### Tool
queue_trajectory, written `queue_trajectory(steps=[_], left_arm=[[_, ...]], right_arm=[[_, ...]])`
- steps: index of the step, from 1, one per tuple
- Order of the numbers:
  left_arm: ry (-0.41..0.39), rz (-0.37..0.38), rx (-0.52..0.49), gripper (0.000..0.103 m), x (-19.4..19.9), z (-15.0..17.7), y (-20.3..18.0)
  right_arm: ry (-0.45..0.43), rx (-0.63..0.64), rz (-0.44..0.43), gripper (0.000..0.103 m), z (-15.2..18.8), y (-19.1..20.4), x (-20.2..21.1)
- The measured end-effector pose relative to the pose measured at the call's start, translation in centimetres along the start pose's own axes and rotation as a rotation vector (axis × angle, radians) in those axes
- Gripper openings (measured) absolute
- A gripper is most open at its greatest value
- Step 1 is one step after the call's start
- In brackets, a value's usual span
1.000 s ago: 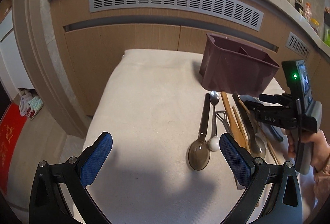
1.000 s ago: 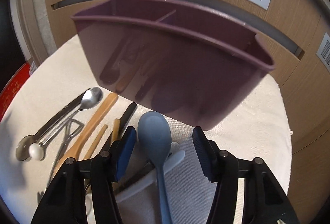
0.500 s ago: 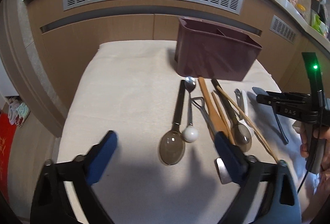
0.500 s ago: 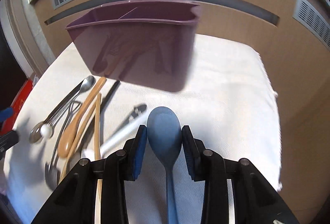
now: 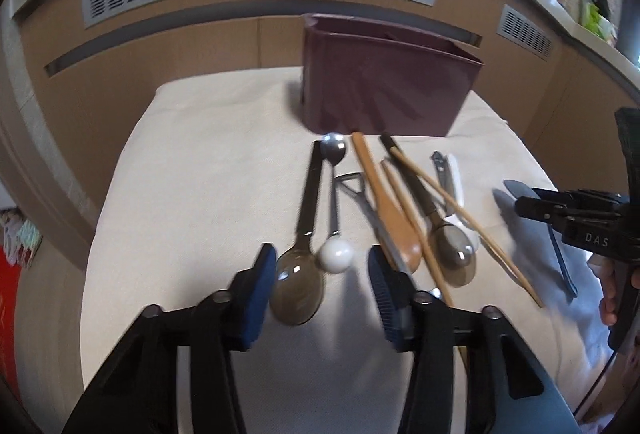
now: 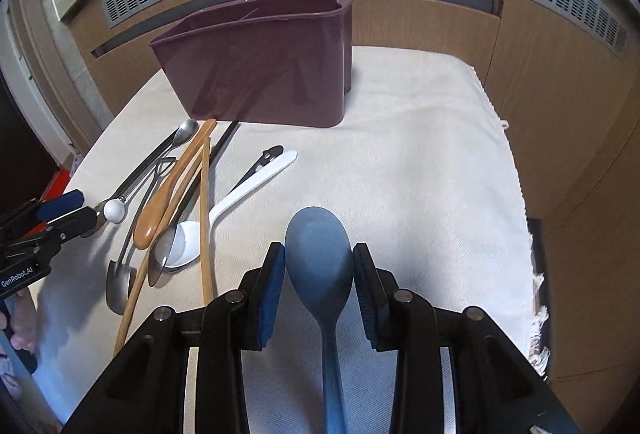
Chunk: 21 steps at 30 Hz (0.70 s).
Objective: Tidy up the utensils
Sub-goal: 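Lift the blue spoon with the right tool while the left tool grasps the measuring spoon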
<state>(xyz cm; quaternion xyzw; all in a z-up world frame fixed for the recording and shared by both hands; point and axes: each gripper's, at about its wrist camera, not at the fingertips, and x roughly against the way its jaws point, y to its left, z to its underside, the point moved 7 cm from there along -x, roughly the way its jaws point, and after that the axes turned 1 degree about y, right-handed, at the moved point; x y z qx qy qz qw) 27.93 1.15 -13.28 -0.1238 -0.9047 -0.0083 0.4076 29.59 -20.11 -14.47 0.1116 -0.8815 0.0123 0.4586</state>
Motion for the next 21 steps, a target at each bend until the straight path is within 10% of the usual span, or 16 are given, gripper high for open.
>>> queue_trajectory(steps=[11,21], left_arm=[[0.011,-0.112,-0.074,0.022,-2.8,-0.3,-1.0],[-0.191,-0.076,0.038,0.022,5.9,-4.2,0.1]], right_arm=[[-0.012,0.008,0.000,0.032,0.6,0.5,0.9],[-0.092,0.027,-0.028,0.032,-0.1,1.6,3.6]])
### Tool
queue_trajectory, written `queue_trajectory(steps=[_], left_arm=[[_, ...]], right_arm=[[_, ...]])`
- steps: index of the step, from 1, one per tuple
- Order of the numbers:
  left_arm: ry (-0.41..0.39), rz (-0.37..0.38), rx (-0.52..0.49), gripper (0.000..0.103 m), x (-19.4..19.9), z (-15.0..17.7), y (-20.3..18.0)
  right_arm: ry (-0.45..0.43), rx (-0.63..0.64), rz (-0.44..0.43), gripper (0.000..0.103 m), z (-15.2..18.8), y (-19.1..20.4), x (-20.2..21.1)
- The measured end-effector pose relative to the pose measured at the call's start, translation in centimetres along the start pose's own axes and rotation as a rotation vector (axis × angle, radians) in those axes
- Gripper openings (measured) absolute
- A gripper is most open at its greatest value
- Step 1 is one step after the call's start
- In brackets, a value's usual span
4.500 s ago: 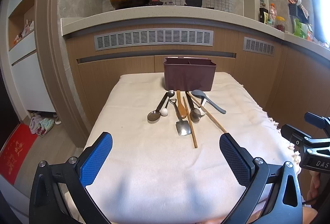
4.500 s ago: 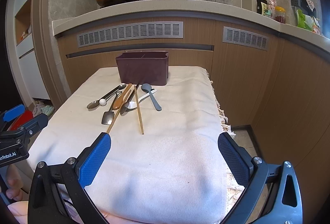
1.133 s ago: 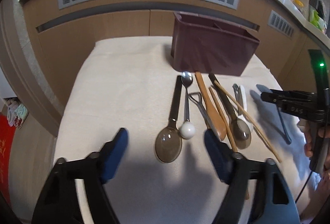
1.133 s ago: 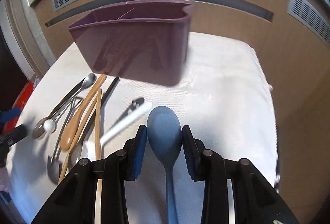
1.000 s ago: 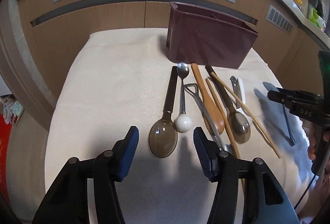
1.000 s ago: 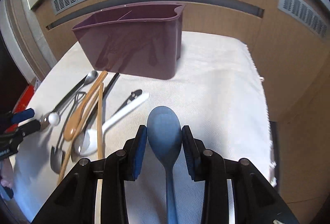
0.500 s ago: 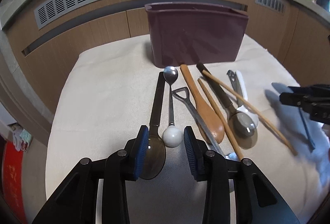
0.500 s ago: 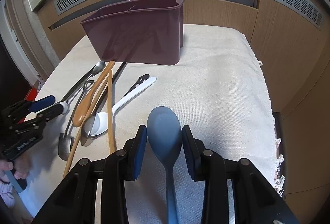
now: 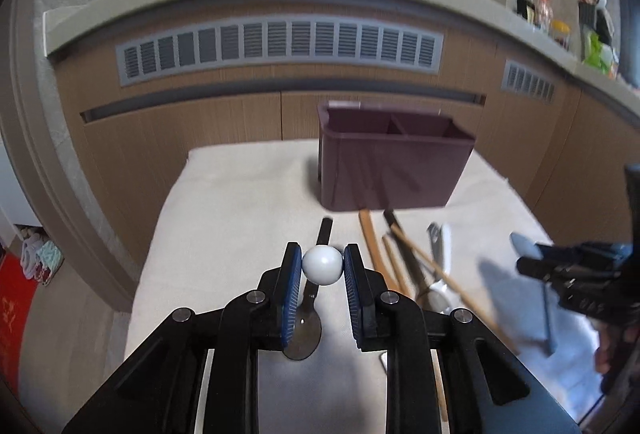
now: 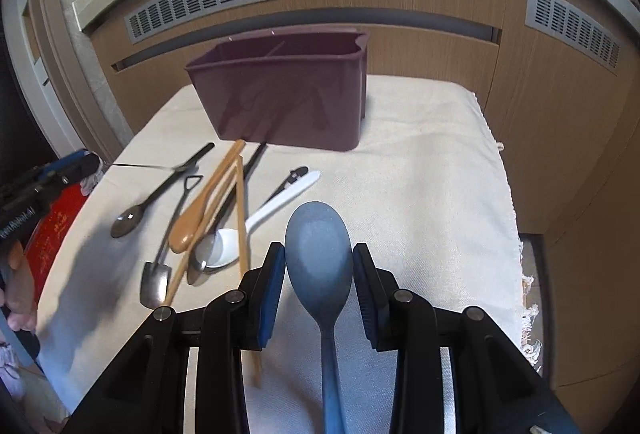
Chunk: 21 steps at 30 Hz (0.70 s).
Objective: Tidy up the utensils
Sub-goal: 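Lift the blue spoon with the right tool while the left tool grasps the measuring spoon, then drop the blue spoon into the caddy while the left tool drops the measuring spoon in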
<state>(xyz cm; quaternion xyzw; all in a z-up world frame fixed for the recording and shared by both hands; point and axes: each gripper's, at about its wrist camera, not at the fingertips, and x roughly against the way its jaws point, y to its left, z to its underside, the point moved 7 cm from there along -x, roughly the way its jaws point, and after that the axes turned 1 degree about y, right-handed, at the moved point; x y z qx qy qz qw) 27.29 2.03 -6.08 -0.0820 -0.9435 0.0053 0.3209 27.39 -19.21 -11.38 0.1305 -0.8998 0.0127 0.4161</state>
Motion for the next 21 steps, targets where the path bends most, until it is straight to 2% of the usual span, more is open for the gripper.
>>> queue_trajectory(steps=[8,13,15,19,21], left_arm=[[-0.073,0.028,-0.036,0.022,4.4,-2.3,-1.6],[-0.126,0.086,-0.057,0.022,7.1,-4.8,-3.3],[-0.164,0.114,-0.078,0.023,8.4,-7.0,-4.0],[-0.250,0.180,-0.113,0.023,10.4,-14.2,-5.2],[-0.290,0.197,-0.121,0.023,10.4,-17.7,-5.5]], right_arm=[[-0.065,0.042,-0.006,0.031,-0.8,1.3,2.2],[-0.141,0.060,-0.032,0.031,-2.6,2.0,5.0],[-0.206,0.077,-0.043,0.031,-4.7,2.2,7.1],[-0.423,0.174,-0.003,0.031,-12.4,2.9,12.9],[-0.501,0.194,-0.004,0.031,-15.9,3.1,14.8]])
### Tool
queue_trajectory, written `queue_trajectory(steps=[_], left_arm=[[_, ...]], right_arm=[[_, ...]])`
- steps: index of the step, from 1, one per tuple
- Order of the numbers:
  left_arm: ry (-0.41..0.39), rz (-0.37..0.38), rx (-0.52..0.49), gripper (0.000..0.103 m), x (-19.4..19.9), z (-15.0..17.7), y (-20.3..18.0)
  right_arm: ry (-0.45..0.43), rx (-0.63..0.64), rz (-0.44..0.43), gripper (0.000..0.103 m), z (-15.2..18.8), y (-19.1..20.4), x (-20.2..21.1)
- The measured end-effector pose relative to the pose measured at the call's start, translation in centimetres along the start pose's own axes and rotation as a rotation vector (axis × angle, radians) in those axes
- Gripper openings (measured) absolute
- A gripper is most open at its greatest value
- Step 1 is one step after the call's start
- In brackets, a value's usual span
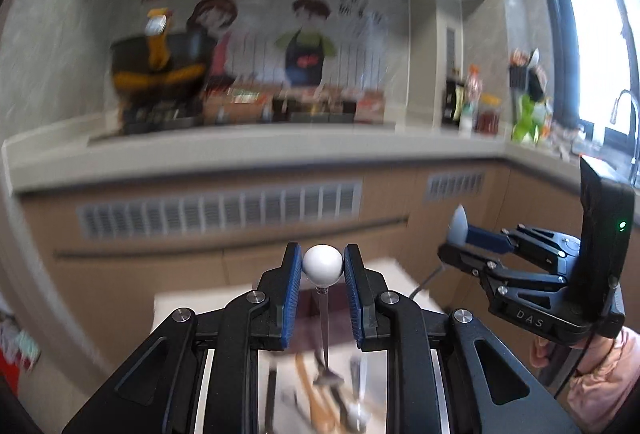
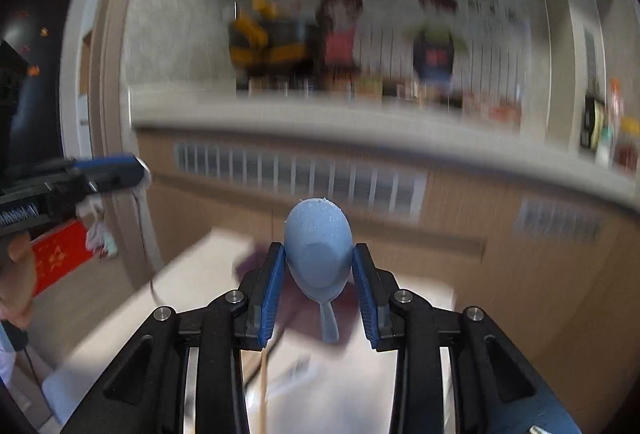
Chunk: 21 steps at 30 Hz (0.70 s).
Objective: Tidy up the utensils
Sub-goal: 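Drop the blue spoon into the caddy while the left tool drops the measuring spoon in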
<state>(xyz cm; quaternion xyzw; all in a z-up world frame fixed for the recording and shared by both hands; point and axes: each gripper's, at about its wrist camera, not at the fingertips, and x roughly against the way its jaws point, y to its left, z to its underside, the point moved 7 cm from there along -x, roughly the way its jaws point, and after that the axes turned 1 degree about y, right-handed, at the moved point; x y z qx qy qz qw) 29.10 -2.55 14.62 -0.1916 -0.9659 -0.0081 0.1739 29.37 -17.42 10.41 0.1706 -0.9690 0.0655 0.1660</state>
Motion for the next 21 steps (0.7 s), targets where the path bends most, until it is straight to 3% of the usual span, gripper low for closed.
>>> queue_trajectory(steps=[4,9,13,21], left_arm=[[-0.036,0.007,0.013,0.023,-3.4,-4.1,1.1],[-0.022,0.013,0.048,0.023,-7.6,-4.5,2.9],[0.026,0.014,0.069,0.023,-11.3,-2.1,4.0],[0.198,0.012,0.118,0.023,-18.1,5.8,5.0]], right_arm=[[-0.064,-0.012,-0.009,0.031,-5.0,-1.2,-2.2],[-0.032,-0.062,-0.015,0.032,-5.2,-2.4,-6.5],[0.044,-0.105,-0.019,0.032,-2.2,-3.5,-10.0],[0.229,-0.177,-0.036,0.032,6.1,-3.6,-16.4]])
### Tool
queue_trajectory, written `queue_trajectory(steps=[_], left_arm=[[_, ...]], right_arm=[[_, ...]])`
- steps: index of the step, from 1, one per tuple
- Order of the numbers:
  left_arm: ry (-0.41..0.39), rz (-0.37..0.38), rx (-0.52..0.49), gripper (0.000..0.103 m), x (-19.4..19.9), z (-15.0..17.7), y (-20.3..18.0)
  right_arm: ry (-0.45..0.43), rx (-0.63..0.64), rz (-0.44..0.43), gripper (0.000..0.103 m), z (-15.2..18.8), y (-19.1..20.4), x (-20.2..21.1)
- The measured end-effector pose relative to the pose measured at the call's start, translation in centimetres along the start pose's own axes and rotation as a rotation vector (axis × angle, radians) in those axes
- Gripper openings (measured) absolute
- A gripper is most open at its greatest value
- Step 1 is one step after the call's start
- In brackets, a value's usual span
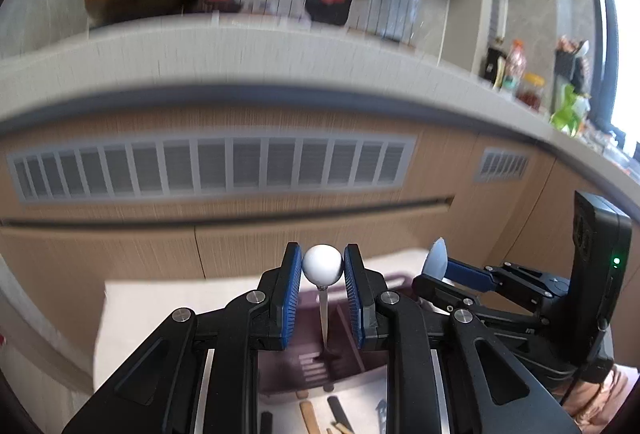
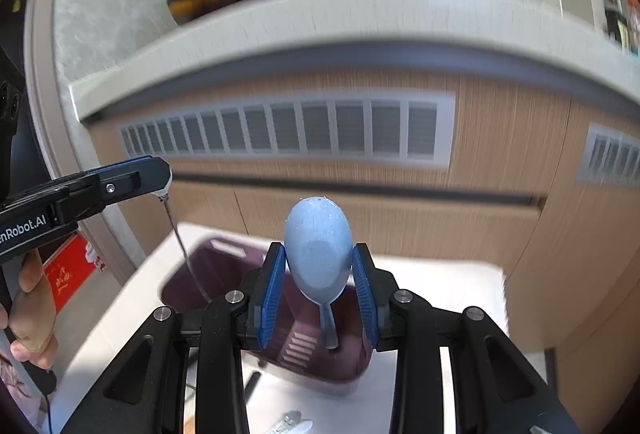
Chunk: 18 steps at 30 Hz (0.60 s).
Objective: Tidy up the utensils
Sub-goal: 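Drop the blue spoon into the caddy while the left tool drops the measuring spoon in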
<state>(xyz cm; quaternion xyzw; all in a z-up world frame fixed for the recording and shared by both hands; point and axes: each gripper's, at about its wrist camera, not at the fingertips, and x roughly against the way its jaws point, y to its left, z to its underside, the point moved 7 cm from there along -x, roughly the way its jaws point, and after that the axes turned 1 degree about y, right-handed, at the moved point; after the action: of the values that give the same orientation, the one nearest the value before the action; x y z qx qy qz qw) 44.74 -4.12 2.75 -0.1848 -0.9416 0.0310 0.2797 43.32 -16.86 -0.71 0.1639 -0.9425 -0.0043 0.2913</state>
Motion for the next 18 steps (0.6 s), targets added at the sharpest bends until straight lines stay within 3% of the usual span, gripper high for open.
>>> queue_trajectory(steps=[6,9,11,15,17,18], left_arm=[[0.095,-0.026,0.027,0.023,-3.5,3.7,1.0],[0.114,-0.033,0.040,0.026,-3.9,4.4,1.4],[0.117,-0.034,0.049,0.032,-3.2,4.5,1.4],[0.089,-0.048,0.035,0.056,-0.7,4.3,1.2],[0.067,-0.072,0.014,0.062,1.2,4.6,1.0],[0.065,-0.080,0.009,0.066,1.7,4.6,1.0]], right_arm=[[0.050,0.028,0.025,0.032,2.5,0.2,-1.9],[0.060,0.039,0.029,0.037,2.9,0.3,-2.0],[0.049,0.038,0.027,0.048,2.9,0.1,-1.9],[0.003,0.045,0.045,0.069,2.7,0.4,0.4],[-0.008,0.058,0.062,0.082,3.0,0.7,1.7],[-0.008,0.068,0.071,0.085,3.1,0.8,2.3]])
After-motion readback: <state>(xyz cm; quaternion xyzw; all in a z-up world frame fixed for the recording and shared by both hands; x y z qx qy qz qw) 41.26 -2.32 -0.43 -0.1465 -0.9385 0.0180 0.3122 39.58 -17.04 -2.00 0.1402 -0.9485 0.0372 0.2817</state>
